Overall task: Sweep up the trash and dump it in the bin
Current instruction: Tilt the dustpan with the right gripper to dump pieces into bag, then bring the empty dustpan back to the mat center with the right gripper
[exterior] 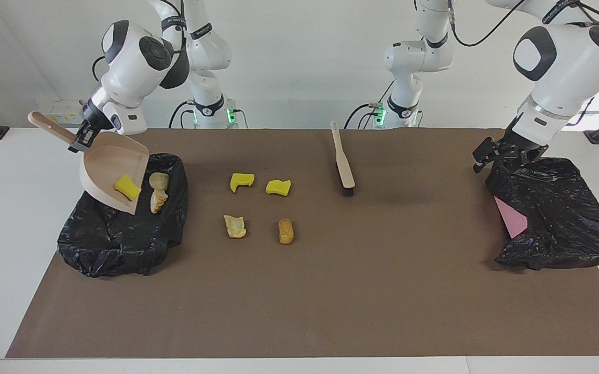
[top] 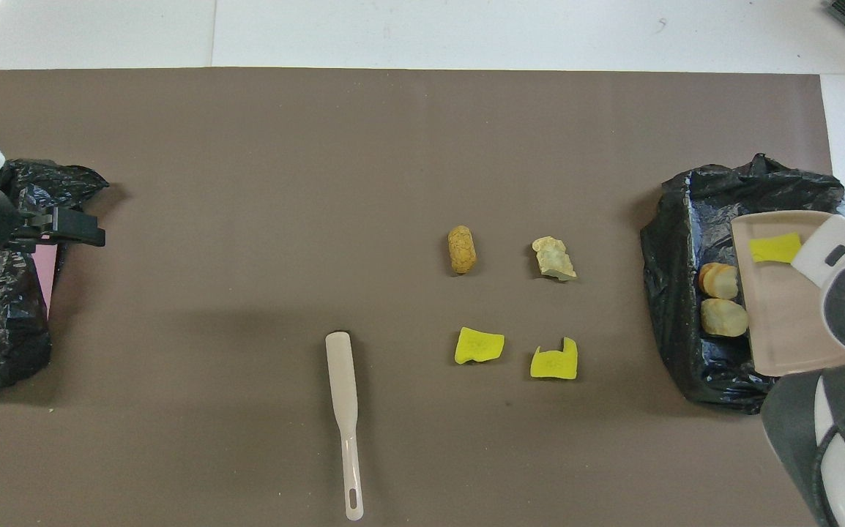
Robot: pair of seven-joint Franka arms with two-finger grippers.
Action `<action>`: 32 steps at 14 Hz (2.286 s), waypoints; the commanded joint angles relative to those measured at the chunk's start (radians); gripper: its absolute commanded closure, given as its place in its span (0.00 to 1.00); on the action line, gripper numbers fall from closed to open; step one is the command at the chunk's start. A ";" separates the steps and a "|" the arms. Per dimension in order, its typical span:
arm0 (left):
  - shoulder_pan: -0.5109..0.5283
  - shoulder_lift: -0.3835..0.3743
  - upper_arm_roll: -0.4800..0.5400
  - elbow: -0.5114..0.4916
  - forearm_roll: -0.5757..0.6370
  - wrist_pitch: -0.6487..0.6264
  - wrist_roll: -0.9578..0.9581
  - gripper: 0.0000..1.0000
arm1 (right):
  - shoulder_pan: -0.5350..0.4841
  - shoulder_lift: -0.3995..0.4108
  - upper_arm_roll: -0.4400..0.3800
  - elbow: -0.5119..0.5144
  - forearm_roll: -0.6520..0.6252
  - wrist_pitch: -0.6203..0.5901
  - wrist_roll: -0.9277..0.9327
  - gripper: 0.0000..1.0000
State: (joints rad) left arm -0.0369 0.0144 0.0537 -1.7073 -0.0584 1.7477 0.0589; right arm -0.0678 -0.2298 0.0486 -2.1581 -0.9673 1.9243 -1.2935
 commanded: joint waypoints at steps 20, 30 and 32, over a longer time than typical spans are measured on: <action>-0.037 -0.014 -0.020 0.084 0.052 -0.131 -0.011 0.00 | 0.114 0.242 0.040 0.469 0.527 -0.278 0.613 1.00; -0.035 -0.013 -0.020 0.087 0.052 -0.128 -0.011 0.00 | 0.368 0.621 0.039 0.829 0.825 -0.258 1.492 1.00; -0.035 -0.013 -0.020 0.087 0.052 -0.129 -0.011 0.00 | 0.436 0.684 0.039 0.888 0.840 -0.220 1.613 1.00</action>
State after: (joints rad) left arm -0.0724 0.0167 0.0325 -1.6082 -0.0220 1.6261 0.0403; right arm 0.3288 0.3736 0.0926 -1.3830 -0.1709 1.7015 0.2091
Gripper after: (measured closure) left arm 0.000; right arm 0.670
